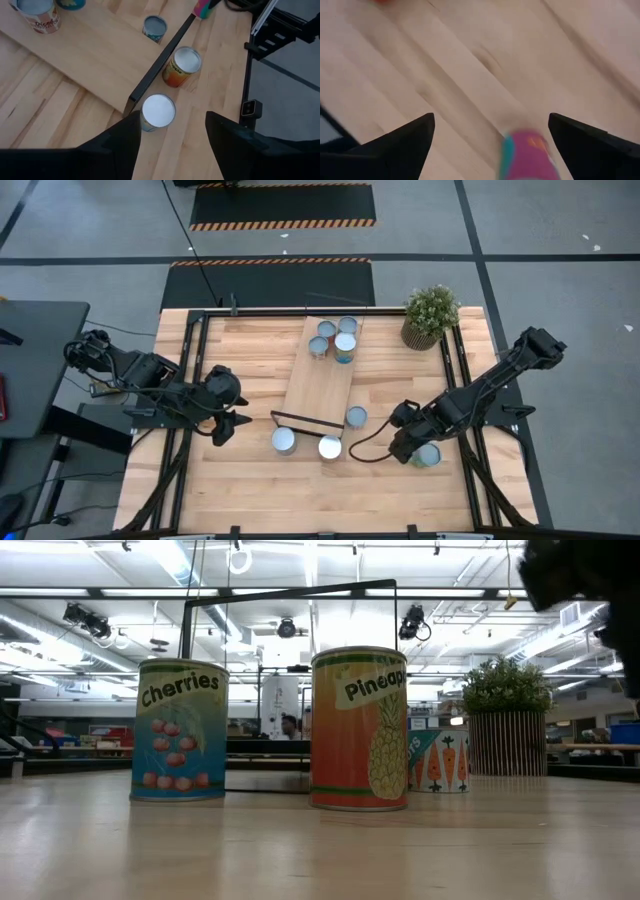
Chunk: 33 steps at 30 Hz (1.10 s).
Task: Pick and place cans onto a shelf
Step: Put the orange can on the shelf
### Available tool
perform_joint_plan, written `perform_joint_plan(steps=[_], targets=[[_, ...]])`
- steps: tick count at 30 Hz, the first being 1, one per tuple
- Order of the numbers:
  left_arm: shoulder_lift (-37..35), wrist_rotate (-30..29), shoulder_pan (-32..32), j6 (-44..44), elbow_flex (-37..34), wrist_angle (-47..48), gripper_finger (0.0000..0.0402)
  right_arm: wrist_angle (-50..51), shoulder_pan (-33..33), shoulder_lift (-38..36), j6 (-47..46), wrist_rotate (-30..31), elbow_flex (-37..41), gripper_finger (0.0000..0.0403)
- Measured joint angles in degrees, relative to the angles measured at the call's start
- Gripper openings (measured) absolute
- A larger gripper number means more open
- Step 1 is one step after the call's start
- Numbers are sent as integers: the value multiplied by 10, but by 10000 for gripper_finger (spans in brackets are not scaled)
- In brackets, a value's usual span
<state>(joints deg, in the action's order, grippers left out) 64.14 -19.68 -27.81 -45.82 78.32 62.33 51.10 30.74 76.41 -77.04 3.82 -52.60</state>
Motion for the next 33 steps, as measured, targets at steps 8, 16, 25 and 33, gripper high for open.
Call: perform_joint_plan(steps=[8,16,25,33], targets=[[0,0,0,15,0,0,226,-47,-57,14,164,65,-15,399],[0,0,-1,15,0,-7,227,-60,-118,22,213,51,-15,399],[0,0,-1,15,0,-52,227,-93,-158,61,307,-9,-38,392],[0,0,0,15,0,-77,227,-17,-67,93,290,56,-164,365]])
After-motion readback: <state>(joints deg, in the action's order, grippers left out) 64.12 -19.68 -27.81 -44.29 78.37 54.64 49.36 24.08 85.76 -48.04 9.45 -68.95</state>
